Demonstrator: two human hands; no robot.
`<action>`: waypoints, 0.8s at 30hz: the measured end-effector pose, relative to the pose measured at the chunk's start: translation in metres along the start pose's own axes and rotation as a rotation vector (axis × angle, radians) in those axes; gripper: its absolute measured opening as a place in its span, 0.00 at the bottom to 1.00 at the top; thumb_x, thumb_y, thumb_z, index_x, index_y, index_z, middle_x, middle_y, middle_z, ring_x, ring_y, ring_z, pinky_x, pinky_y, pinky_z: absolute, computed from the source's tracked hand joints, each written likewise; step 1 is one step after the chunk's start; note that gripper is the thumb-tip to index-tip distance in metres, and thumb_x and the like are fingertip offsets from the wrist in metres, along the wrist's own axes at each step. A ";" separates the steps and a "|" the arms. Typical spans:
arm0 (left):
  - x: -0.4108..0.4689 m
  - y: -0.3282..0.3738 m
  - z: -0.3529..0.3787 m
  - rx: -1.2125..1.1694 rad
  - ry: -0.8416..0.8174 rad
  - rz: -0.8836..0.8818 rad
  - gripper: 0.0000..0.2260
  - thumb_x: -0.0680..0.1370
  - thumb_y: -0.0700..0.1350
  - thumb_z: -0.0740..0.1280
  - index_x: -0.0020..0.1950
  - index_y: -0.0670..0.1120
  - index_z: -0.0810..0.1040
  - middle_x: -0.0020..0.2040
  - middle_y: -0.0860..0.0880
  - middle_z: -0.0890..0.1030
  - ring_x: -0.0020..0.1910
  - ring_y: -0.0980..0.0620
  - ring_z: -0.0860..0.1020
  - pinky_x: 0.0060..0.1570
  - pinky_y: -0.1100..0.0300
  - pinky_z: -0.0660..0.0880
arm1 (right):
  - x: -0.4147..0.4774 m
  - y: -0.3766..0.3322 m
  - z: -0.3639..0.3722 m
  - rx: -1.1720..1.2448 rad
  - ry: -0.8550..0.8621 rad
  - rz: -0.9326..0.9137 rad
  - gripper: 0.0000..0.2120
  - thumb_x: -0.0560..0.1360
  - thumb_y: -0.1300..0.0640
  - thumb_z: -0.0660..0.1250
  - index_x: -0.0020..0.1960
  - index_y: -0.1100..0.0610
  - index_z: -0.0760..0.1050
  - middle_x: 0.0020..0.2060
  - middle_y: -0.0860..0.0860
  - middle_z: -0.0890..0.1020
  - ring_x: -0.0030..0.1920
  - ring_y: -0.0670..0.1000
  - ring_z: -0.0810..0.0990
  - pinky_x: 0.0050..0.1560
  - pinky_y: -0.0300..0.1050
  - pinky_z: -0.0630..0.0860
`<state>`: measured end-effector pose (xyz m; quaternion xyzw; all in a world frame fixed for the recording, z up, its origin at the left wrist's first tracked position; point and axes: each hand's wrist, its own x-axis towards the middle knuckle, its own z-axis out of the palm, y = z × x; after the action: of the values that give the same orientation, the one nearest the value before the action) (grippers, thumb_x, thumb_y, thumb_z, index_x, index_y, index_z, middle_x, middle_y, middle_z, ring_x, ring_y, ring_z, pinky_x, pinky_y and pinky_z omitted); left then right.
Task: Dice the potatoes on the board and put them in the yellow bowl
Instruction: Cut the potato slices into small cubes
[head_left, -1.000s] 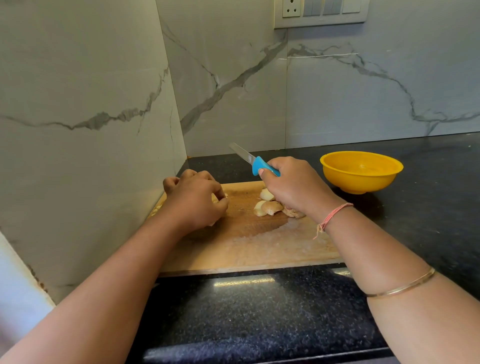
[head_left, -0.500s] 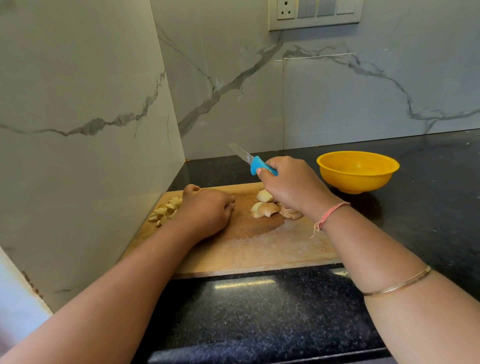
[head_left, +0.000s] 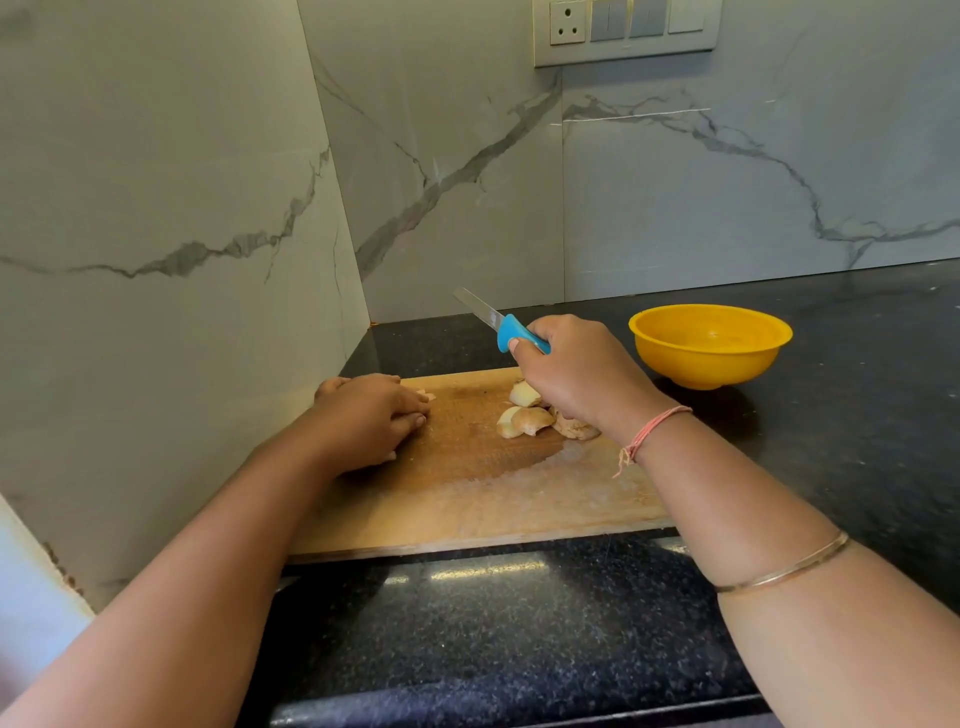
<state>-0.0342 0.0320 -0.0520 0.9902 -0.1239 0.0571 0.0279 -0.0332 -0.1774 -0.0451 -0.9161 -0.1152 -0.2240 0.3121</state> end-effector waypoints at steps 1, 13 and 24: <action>-0.001 -0.001 -0.001 -0.017 0.030 -0.005 0.14 0.82 0.50 0.58 0.67 0.57 0.74 0.70 0.60 0.71 0.74 0.57 0.61 0.70 0.50 0.57 | 0.000 0.000 0.000 0.002 0.000 -0.001 0.14 0.80 0.50 0.57 0.57 0.56 0.75 0.43 0.50 0.77 0.42 0.47 0.75 0.33 0.35 0.67; 0.002 0.012 0.007 0.140 -0.027 -0.034 0.18 0.84 0.51 0.50 0.72 0.53 0.67 0.74 0.55 0.66 0.73 0.53 0.62 0.72 0.47 0.51 | 0.000 0.001 0.001 -0.016 -0.009 0.000 0.12 0.80 0.50 0.57 0.53 0.56 0.76 0.40 0.50 0.76 0.38 0.47 0.73 0.32 0.35 0.66; 0.000 0.020 0.004 0.066 0.081 0.016 0.20 0.83 0.56 0.51 0.75 0.57 0.63 0.77 0.57 0.59 0.75 0.53 0.57 0.73 0.48 0.52 | 0.001 0.001 0.002 0.002 -0.004 0.007 0.13 0.80 0.50 0.57 0.56 0.56 0.76 0.42 0.49 0.77 0.41 0.47 0.75 0.32 0.34 0.65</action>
<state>-0.0388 0.0119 -0.0547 0.9865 -0.1285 0.1016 -0.0003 -0.0313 -0.1772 -0.0462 -0.9166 -0.1129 -0.2211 0.3134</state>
